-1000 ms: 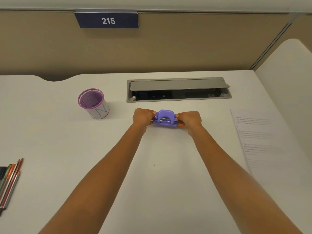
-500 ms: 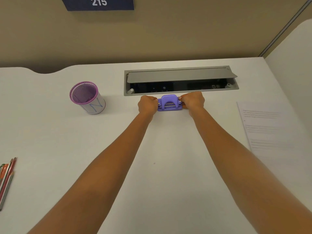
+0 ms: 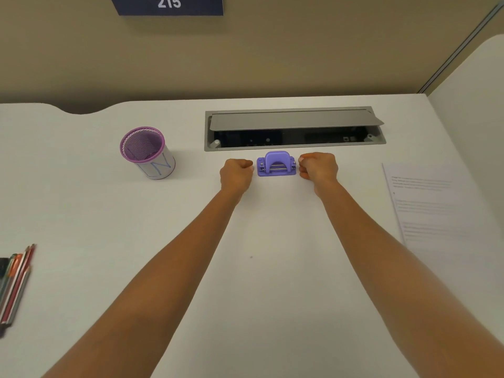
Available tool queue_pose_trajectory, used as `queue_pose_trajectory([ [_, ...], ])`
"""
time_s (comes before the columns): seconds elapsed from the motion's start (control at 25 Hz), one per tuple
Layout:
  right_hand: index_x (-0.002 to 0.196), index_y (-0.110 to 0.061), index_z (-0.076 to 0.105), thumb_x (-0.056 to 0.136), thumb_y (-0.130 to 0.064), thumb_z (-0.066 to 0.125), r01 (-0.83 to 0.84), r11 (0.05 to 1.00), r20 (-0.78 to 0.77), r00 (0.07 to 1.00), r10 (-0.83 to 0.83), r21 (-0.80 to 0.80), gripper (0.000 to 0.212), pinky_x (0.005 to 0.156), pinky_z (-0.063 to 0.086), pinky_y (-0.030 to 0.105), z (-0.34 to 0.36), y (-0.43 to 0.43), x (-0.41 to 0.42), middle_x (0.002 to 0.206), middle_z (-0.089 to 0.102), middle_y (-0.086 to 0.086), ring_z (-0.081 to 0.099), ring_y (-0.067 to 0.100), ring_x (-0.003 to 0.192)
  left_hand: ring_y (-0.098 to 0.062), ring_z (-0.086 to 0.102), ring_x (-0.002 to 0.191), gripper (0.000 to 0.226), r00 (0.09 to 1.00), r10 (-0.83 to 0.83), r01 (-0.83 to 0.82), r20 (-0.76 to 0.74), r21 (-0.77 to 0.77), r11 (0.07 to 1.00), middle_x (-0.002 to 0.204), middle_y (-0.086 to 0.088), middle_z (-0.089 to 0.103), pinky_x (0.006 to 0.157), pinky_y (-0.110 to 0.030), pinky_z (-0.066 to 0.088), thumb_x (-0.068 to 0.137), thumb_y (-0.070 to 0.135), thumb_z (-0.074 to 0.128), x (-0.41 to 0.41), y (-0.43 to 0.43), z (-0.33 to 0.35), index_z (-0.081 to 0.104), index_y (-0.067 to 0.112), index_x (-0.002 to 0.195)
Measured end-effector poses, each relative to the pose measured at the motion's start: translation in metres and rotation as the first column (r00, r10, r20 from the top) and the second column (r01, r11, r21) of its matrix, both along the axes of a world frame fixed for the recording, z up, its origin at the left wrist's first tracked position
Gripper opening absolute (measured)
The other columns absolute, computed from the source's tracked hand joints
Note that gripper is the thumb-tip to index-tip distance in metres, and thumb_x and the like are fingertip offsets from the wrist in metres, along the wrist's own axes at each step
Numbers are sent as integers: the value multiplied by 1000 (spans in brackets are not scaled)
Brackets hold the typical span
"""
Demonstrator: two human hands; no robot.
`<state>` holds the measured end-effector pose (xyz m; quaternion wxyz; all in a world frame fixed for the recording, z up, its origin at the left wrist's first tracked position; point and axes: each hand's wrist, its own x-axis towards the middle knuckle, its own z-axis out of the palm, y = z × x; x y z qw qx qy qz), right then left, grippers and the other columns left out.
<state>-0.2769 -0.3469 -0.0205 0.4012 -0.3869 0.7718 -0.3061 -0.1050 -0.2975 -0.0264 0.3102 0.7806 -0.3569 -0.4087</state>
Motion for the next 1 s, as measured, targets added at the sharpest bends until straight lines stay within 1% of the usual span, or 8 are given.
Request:
queue_pose_trajectory([
  [0.12, 94, -13, 71, 88, -15, 67, 25, 999, 77, 997, -23, -31, 8, 74, 58, 27, -2, 40, -13, 89, 70, 7, 64, 16, 70, -23, 63, 110, 27, 991, -103, 110, 84, -78, 991, 122, -7, 68, 105, -35, 46, 92, 11, 57, 13, 49, 1, 68, 11, 117],
  [0.2, 93, -11, 74, 86, -11, 66, -7, 999, 102, 995, 11, -39, 10, 82, 60, 33, -4, 71, -20, 84, 70, 5, 65, 17, 70, -22, 67, 103, 28, 983, -148, 162, 105, -135, 978, 115, -5, 71, 102, -33, 47, 90, 8, 56, 19, 93, -1, 71, 13, 113],
  [0.28, 95, -10, 75, 84, -11, 66, -69, 996, 96, 993, 74, -56, 13, 84, 58, 34, -6, 101, -22, 83, 71, 6, 65, 20, 72, -19, 68, 100, 27, 979, -155, 177, 133, -174, 969, 113, -3, 72, 98, -28, 49, 90, 7, 56, 22, 135, -3, 72, 14, 111],
  [0.44, 97, -12, 76, 84, -14, 69, -230, 971, 12, 973, 231, -66, 15, 88, 54, 31, -7, 151, -15, 94, 75, 9, 64, 17, 79, -11, 66, 101, 29, 978, -141, 172, 150, -214, 962, 112, 4, 72, 93, -22, 49, 90, 5, 55, 24, 200, -9, 72, 18, 111],
  [0.6, 99, -11, 77, 85, -12, 68, -402, 912, -68, 915, 398, -75, 16, 87, 48, 20, -7, 193, 1, 101, 76, 5, 67, 14, 89, -13, 66, 103, 33, 965, -166, 212, 203, -229, 950, 114, 5, 71, 94, -29, 50, 89, 3, 54, 22, 230, -10, 70, 18, 113],
  [0.72, 100, -11, 76, 86, -11, 67, -496, 866, -101, 866, 489, -68, 17, 85, 46, 17, -11, 214, 13, 104, 74, 4, 66, 12, 91, -15, 64, 107, 32, 944, -208, 265, 256, -216, 940, 118, 4, 69, 96, -31, 49, 89, 5, 54, 20, 237, -8, 68, 17, 115],
  [0.88, 102, -12, 75, 86, -13, 68, -555, 829, -142, 828, 542, -71, 17, 87, 48, 21, -12, 233, 25, 105, 73, 3, 66, 14, 94, -16, 63, 110, 32, 928, -232, 297, 293, -201, 933, 121, 3, 67, 98, -31, 48, 90, 7, 53, 21, 250, -7, 67, 16, 118],
  [1.0, 105, -12, 74, 88, -14, 65, -614, 786, -243, 774, 585, -65, 20, 87, 50, 28, -13, 237, 35, 104, 70, 5, 65, 20, 94, -17, 62, 111, 32, 919, -234, 306, 316, -201, 931, 123, 2, 66, 98, -31, 48, 91, 7, 53, 23, 259, -7, 66, 16, 119],
])
